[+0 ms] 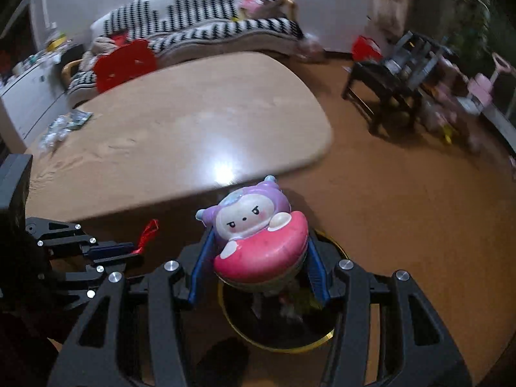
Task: Collect trash
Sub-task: 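Carry ribbon and pink toy over the bin and open both tools, then grasp the clear plastic bag with left tool while right tool grasps white plastic bag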
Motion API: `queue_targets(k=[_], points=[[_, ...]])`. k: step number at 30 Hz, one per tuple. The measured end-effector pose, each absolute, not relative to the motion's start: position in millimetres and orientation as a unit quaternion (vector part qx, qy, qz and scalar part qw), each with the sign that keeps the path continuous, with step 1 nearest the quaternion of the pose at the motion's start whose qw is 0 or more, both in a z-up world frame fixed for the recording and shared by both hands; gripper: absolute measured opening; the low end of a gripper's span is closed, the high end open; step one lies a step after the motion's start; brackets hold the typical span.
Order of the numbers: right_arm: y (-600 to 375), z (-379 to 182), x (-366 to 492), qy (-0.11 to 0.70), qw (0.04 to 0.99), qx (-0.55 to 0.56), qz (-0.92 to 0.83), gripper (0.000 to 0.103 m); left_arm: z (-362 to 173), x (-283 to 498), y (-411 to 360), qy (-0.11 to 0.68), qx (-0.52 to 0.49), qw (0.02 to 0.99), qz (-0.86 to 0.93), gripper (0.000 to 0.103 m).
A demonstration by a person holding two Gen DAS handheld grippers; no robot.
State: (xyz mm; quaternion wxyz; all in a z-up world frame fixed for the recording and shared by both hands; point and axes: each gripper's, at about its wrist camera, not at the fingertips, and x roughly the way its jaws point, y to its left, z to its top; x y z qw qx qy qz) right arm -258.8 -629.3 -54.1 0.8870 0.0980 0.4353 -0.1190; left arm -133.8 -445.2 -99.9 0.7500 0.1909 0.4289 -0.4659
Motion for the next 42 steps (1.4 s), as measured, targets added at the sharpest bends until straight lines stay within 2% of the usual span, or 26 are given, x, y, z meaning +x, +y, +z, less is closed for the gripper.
queue_targets(k=[14, 20, 21, 22, 23, 24, 29, 32, 34, 39, 42], points=[[-663, -85, -259, 0.466, 0.864, 0.128, -0.14, 0.052, -131, -134, -497, 0.447, 0.185, 0.732, -0.481, 0.011], [-664, -89, -256, 0.473, 0.859, 0.13, -0.148, 0.058, -136, -131, -505, 0.444, 0.183, 0.73, -0.486, 0.012], [-663, -90, -255, 0.475, 0.857, 0.13, -0.148, 0.06, -136, -131, -505, 0.443, 0.187, 0.732, -0.484, 0.019], [-664, -91, -254, 0.479, 0.856, 0.132, -0.146, 0.06, -137, -132, -503, 0.442, 0.191, 0.732, -0.481, 0.041], [-664, -92, -254, 0.479, 0.855, 0.132, -0.147, 0.063, -136, -131, -502, 0.44, 0.192, 0.737, -0.476, 0.053], [-663, -92, -253, 0.48, 0.855, 0.132, -0.149, 0.065, -133, -132, -498, 0.436, 0.187, 0.741, -0.475, 0.072], [-654, -84, -245, 0.475, 0.86, 0.121, -0.143, 0.069, -116, -132, -486, 0.426, 0.178, 0.744, -0.483, 0.074], [-642, -70, -236, 0.463, 0.869, 0.115, -0.132, 0.071, -95, -128, -467, 0.414, 0.169, 0.751, -0.485, 0.081], [-626, -55, -224, 0.45, 0.879, 0.104, -0.122, 0.078, -84, -122, -453, 0.409, 0.162, 0.76, -0.479, 0.087], [-574, -16, -184, 0.407, 0.905, 0.074, -0.094, 0.09, -47, -82, -386, 0.392, 0.127, 0.801, -0.435, 0.095], [-529, 9, -148, 0.394, 0.915, 0.061, -0.064, 0.09, -36, -57, -337, 0.391, 0.115, 0.826, -0.39, 0.096]])
